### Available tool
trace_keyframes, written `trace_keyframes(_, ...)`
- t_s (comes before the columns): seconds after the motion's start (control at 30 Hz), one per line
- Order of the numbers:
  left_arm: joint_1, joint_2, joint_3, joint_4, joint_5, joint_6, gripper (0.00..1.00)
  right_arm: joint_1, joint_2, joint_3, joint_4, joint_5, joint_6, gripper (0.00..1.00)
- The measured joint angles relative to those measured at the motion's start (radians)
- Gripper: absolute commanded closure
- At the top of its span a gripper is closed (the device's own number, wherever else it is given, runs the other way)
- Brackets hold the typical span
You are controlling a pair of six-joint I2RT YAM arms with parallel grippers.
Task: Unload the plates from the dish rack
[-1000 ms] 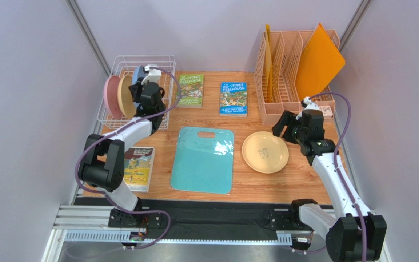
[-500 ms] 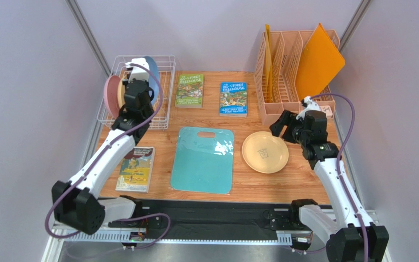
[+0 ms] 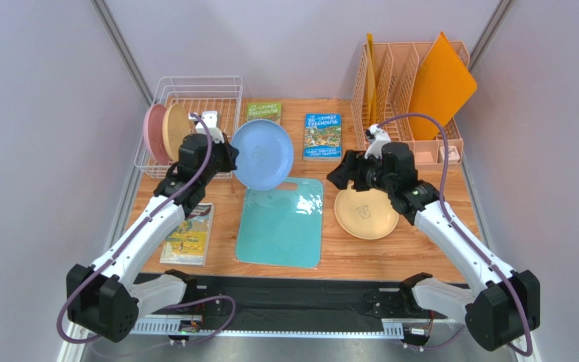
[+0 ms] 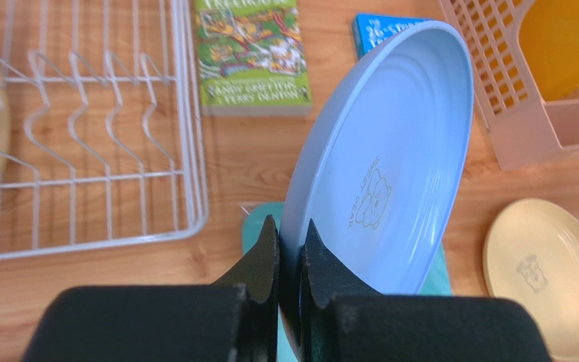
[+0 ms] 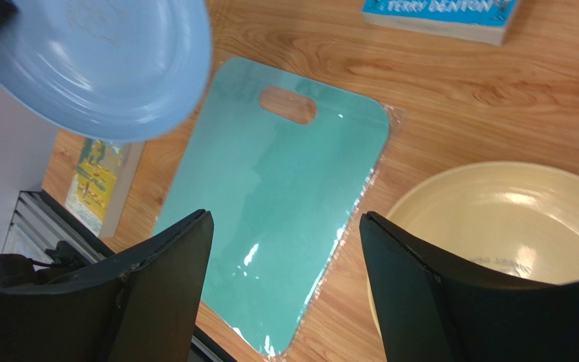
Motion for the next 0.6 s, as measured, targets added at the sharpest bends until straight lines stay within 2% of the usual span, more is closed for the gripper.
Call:
trace_keyframes(0.33, -0.077, 0.005, -0.030, 0.015, 0.108, -0.089, 1.00, 0.098, 0.182, 0.084, 0.119, -0.016, 0.025, 0.24)
trace_keyframes(0.5, -0.113, 0.006, -0.030, 0.022, 0.122, -0.109, 1.00, 0.115, 0.247, 0.101, 0.141, -0.023, 0.027, 0.29)
trace_keyframes(0.6, -0.127, 0.006, -0.030, 0.031, 0.134, -0.118, 1.00, 0.117, 0.271, 0.108, 0.157, -0.035, 0.027, 0.38)
